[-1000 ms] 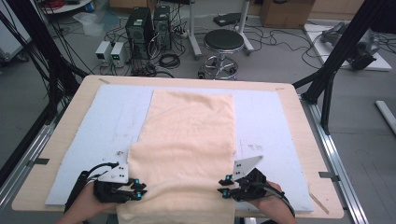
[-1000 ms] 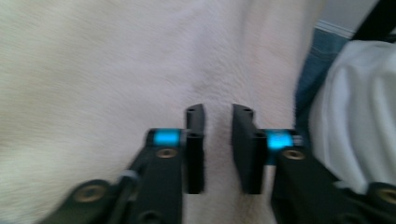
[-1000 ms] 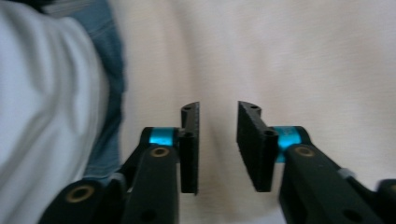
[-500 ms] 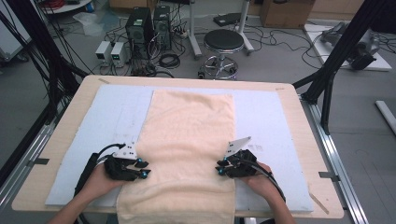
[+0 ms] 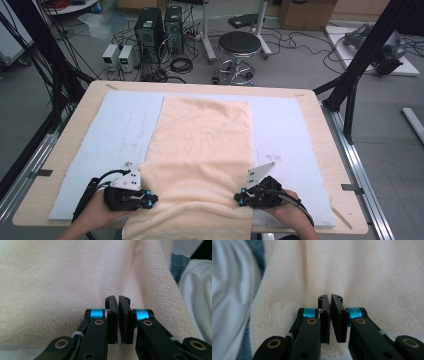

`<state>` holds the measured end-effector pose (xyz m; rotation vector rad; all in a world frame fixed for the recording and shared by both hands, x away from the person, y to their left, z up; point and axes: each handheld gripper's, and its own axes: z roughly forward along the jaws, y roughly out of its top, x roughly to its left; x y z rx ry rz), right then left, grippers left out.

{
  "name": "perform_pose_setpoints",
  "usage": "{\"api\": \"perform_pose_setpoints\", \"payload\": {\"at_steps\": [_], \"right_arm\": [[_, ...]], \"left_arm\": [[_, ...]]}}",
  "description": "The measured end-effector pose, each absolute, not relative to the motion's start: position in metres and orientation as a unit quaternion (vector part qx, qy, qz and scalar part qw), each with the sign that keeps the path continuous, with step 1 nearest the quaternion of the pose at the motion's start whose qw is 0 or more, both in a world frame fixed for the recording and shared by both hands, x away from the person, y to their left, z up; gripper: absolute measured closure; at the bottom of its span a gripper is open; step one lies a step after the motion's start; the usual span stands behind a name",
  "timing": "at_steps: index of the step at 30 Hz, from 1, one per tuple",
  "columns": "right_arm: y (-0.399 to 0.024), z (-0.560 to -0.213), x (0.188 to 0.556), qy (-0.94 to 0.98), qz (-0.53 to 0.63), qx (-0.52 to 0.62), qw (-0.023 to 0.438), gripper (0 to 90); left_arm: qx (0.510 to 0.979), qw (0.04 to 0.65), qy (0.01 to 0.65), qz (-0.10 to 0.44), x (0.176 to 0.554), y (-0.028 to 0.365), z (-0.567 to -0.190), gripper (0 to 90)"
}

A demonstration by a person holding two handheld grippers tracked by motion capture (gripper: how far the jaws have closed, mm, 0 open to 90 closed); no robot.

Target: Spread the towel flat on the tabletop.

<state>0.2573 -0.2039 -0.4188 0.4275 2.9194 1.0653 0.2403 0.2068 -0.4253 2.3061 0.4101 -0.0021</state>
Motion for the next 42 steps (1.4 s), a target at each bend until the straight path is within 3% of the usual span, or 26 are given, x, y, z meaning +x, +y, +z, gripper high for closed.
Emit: {"api": "perform_pose_setpoints", "payload": {"at_steps": [4,7,12,16,19,27,30,35,37,38,42], "right_arm": [[-0.205,-0.414,0.248,0.931,0.341,0.127,-0.004,77.9],[-0.207,-0.407,0.251,0.923,0.359,0.136,0.013,69.7],[-0.199,-0.417,0.265,0.925,0.349,0.147,0.029,63.0],[-0.192,-0.431,0.270,0.926,0.345,0.154,0.027,74.1],[-0.193,-0.431,0.266,0.927,0.346,0.143,0.021,86.1],[-0.195,-0.426,0.242,0.934,0.339,0.111,-0.012,84.4],[-0.199,-0.420,0.239,0.928,0.353,0.122,0.006,72.4],[-0.198,-0.418,0.247,0.926,0.356,0.127,0.019,66.1],[-0.196,-0.421,0.251,0.925,0.357,0.127,0.016,64.6],[-0.196,-0.423,0.252,0.927,0.352,0.127,0.015,64.2],[-0.192,-0.431,0.257,0.928,0.348,0.131,0.011,63.4]], "left_arm": [[0.903,0.398,0.162,-0.007,0.235,0.206,-0.422,79.7],[0.898,0.403,0.174,0.021,0.241,0.207,-0.418,66.2],[0.899,0.395,0.184,0.030,0.257,0.202,-0.423,64.0],[0.903,0.386,0.186,0.030,0.259,0.197,-0.434,70.6],[0.903,0.387,0.186,0.017,0.259,0.198,-0.433,85.1],[0.909,0.390,0.147,-0.014,0.233,0.203,-0.430,89.2],[0.904,0.397,0.160,0.000,0.235,0.205,-0.427,78.2],[0.905,0.389,0.173,0.016,0.243,0.201,-0.428,58.0],[0.910,0.378,0.171,0.009,0.244,0.198,-0.433,56.6],[0.909,0.382,0.166,0.023,0.242,0.199,-0.434,57.1],[0.907,0.383,0.174,0.036,0.241,0.201,-0.434,77.8]]}}
